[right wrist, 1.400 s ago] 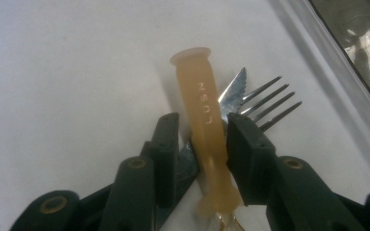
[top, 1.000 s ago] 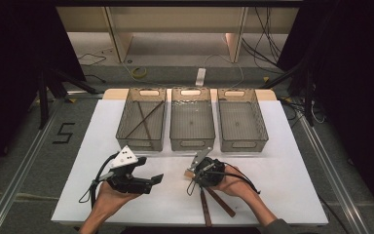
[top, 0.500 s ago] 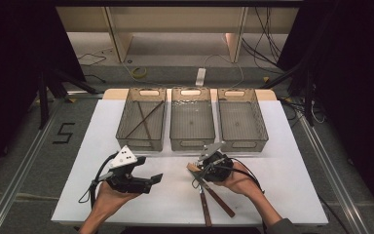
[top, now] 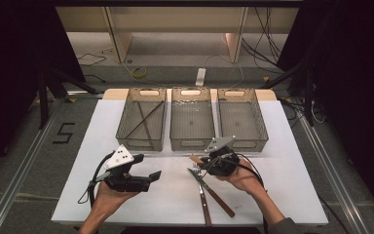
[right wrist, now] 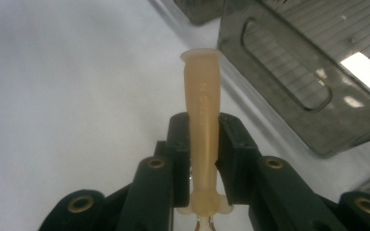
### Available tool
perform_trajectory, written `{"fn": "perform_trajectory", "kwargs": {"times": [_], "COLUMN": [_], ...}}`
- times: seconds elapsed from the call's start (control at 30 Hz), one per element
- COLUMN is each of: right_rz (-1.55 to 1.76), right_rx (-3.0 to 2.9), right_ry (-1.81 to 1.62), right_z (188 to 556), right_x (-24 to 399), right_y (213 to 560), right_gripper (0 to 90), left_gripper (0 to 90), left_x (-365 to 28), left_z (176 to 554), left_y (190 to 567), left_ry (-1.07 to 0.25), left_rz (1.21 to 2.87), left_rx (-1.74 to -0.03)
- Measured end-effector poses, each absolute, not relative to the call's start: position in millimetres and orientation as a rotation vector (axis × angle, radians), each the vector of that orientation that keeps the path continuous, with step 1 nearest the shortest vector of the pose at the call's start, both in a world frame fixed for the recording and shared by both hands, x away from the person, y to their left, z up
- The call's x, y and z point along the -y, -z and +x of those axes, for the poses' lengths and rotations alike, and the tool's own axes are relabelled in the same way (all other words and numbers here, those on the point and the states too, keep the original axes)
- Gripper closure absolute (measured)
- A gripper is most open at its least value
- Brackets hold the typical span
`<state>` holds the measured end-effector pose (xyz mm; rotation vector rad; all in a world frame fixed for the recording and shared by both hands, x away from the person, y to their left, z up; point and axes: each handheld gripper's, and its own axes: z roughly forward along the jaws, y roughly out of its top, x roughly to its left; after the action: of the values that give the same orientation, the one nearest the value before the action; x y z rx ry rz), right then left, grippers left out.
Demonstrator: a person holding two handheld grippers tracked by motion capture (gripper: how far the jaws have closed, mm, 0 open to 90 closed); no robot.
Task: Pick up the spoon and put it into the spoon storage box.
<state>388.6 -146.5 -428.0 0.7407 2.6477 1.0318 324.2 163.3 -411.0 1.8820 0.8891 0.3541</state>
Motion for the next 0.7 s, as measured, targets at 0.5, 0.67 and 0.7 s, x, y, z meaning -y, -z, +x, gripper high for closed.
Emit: {"fn": "perform_trajectory", "kwargs": {"times": [0.5,0.67,0.7], "right_rz": [0.836,0.858,0.862], "right_rx": [-2.545,-2.522,-2.517], "right_ry": [-1.163,-1.186,-1.187], "right_z": [403,411,413], "right_x": [163,162,162], "right_y": [406,400,398], "right_gripper": [76.7,76.7,76.7], "left_gripper": [15.6,15.6,15.6], "left_x": [-166,-167,-168], "left_z": [325,325,325], "left_y": [411,410,410], "left_ry": [-0.361,-0.364,-0.364], "left_rz": [1.864,1.857,1.855], "left_rx": [-0.898,-0.898,-0.900]}}
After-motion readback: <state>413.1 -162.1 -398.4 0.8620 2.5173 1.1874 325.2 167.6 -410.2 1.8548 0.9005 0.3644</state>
